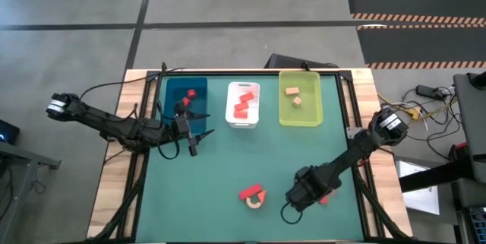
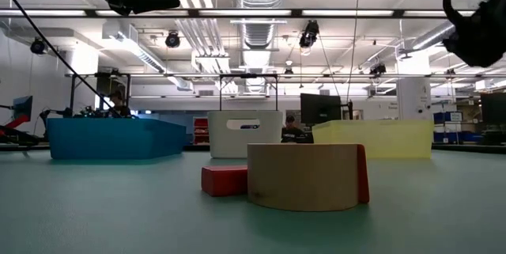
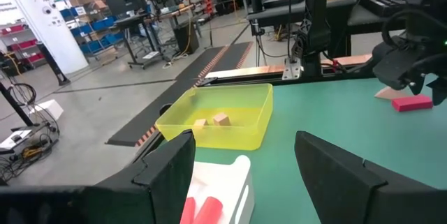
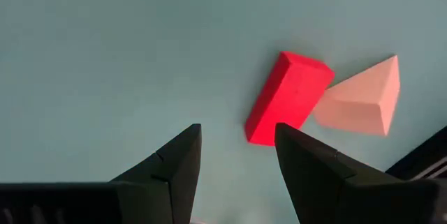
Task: Sort & place blocks by color
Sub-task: Put the right red block into the blue bin
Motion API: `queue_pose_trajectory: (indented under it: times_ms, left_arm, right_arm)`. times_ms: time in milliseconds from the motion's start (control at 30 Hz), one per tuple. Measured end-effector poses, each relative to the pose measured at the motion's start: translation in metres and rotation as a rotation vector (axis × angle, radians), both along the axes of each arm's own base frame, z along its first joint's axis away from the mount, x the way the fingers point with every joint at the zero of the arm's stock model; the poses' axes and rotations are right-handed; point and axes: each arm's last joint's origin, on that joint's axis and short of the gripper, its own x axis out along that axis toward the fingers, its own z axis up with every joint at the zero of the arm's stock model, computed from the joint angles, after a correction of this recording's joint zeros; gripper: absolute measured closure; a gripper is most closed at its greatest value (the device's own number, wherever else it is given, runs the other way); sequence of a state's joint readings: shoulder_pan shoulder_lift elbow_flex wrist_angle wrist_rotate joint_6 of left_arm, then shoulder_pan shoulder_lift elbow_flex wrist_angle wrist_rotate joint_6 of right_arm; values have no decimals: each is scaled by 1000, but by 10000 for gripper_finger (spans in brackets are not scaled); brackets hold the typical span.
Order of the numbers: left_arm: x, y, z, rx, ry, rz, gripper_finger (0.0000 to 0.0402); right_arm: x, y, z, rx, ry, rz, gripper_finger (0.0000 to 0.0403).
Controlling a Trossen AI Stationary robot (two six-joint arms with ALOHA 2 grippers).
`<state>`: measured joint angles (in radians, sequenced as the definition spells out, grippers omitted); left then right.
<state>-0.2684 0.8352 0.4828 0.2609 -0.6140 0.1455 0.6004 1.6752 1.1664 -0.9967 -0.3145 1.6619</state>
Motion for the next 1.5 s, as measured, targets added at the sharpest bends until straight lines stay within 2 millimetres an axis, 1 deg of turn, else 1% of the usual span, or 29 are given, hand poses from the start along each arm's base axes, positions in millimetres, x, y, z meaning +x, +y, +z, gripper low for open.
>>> queue_pose_trajectory:
  times_ms: [300, 433, 700, 833, 933, 1067, 1167, 1300, 1400, 1500]
  left_arm:
    - [0, 0, 0, 0, -3, 1, 171]
    - [0, 0, 0, 5, -2, 4, 171]
    - [0, 0, 0, 20, 3, 4, 171]
    - [0, 0, 1, 20, 3, 6, 171]
    - [0, 0, 1, 21, 3, 6, 171]
    - [0, 0, 1, 20, 2, 6, 171]
    - [0, 0, 1, 20, 2, 7, 171]
    - [0, 0, 1, 20, 2, 6, 171]
    - [0, 0, 1, 19, 2, 7, 171]
    - [0, 0, 1, 17, 1, 7, 171]
  right_arm:
    - [-17, 2, -15, -19, 90, -39, 229]
    - [-24, 4, -20, -28, 116, -41, 217]
    - [-24, 4, -21, -41, 96, -35, 184]
    - [-23, 3, -24, -55, 59, -31, 177]
    - [-24, 2, -32, -39, 32, -31, 178]
    - [-25, 1, -39, -26, 0, -25, 187]
    - [-25, 1, -40, -23, -8, -19, 206]
    - [-21, 2, -37, -26, -44, 18, 246]
    - [-17, -1, -35, -5, -65, 68, 282]
    - [-12, -6, -27, 32, -103, 142, 284]
